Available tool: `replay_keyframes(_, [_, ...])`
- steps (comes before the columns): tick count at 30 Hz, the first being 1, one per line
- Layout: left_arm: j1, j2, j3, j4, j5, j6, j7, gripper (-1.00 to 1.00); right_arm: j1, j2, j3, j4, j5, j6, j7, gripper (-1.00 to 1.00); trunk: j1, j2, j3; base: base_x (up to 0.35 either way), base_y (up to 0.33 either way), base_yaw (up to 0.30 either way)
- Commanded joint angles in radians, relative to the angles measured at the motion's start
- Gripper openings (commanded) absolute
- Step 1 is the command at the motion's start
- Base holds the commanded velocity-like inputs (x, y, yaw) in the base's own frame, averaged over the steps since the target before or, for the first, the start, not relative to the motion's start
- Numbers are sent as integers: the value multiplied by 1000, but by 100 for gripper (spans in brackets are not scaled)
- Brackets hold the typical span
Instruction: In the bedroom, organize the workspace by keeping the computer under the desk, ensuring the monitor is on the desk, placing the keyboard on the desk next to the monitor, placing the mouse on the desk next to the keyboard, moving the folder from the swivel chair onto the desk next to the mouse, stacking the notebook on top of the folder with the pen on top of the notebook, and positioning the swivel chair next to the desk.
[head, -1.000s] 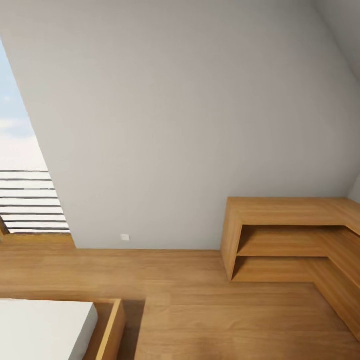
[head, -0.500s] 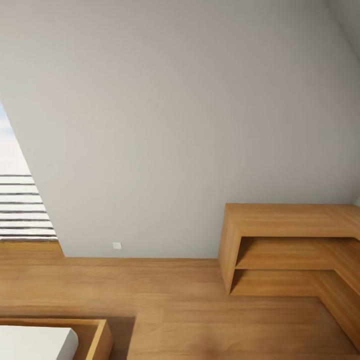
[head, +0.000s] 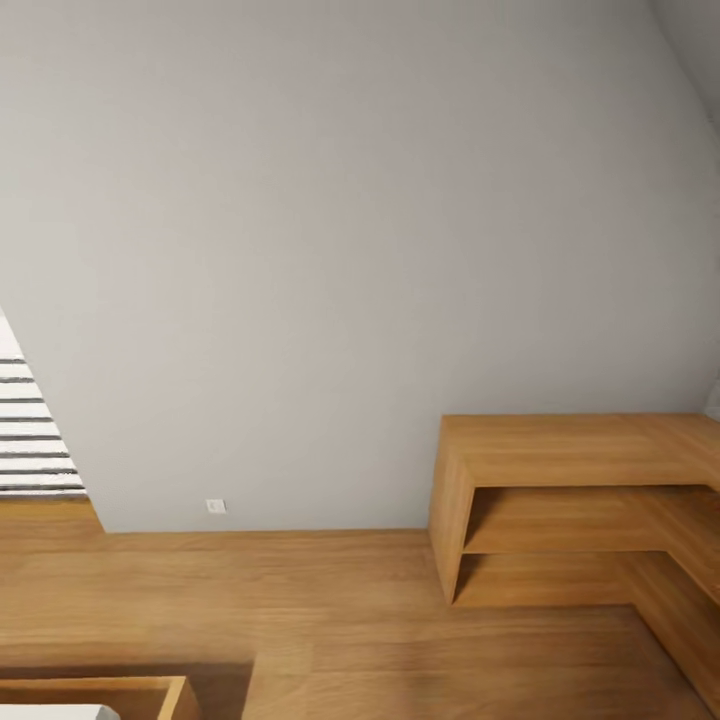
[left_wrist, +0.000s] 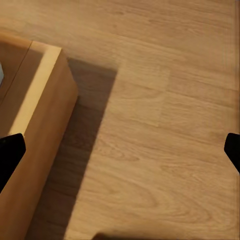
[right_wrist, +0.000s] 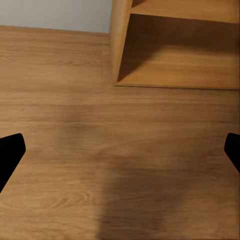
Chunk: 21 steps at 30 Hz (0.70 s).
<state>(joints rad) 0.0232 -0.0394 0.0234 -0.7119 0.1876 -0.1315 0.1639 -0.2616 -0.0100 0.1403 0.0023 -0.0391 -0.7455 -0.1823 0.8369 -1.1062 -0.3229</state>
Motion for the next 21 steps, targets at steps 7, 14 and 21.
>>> replay_keyframes(7, [0,-1,1,-1,7,-2,0,100,-1,0,8,1,-4,-2,-5,100,0,-1,6,9,-2,-194])
replay_keyframes(14, [0,0,1,-1,8,-3,0,100,-1,0,8,2,-4,-2,-5,100,0,-1,13,176,0,-203])
replay_keyframes(21, [1,0,2,-1,8,-3,0,100,-1,0,8,2,-4,-2,-5,100,0,-1,20,294,0,-204])
